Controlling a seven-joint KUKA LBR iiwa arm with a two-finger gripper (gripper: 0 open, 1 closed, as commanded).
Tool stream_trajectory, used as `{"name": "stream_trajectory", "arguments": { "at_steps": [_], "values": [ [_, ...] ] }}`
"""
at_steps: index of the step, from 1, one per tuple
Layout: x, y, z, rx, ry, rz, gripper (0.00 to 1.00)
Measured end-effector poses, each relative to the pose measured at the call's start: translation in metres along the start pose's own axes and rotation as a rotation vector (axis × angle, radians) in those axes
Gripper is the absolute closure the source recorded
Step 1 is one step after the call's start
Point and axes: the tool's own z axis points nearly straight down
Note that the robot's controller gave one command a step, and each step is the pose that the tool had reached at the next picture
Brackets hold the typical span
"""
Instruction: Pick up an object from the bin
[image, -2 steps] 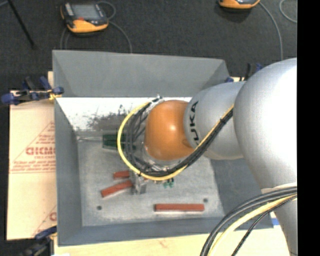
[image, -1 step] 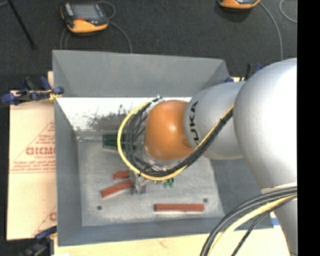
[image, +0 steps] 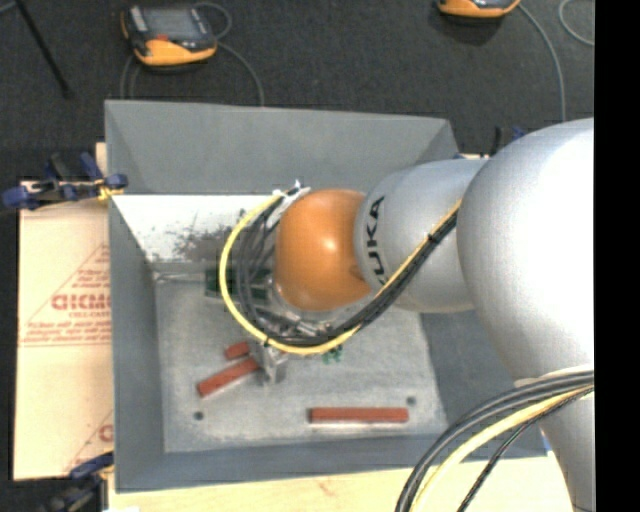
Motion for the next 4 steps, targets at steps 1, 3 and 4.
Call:
{"name": "stream_trajectory", "arguments": {
  "at_steps": [1, 3, 4],
  "values": [
    [-0.022, 0.043, -0.003, -0.004, -0.003, -0.061, 1.0],
    [0.003, 0.043, 0.003, -0.006, 0.0, -0.016, 0.0],
    [-0.063, 0.073, -0.01, -0.005, 0.002, 0.016, 0.0]
  ]
}}
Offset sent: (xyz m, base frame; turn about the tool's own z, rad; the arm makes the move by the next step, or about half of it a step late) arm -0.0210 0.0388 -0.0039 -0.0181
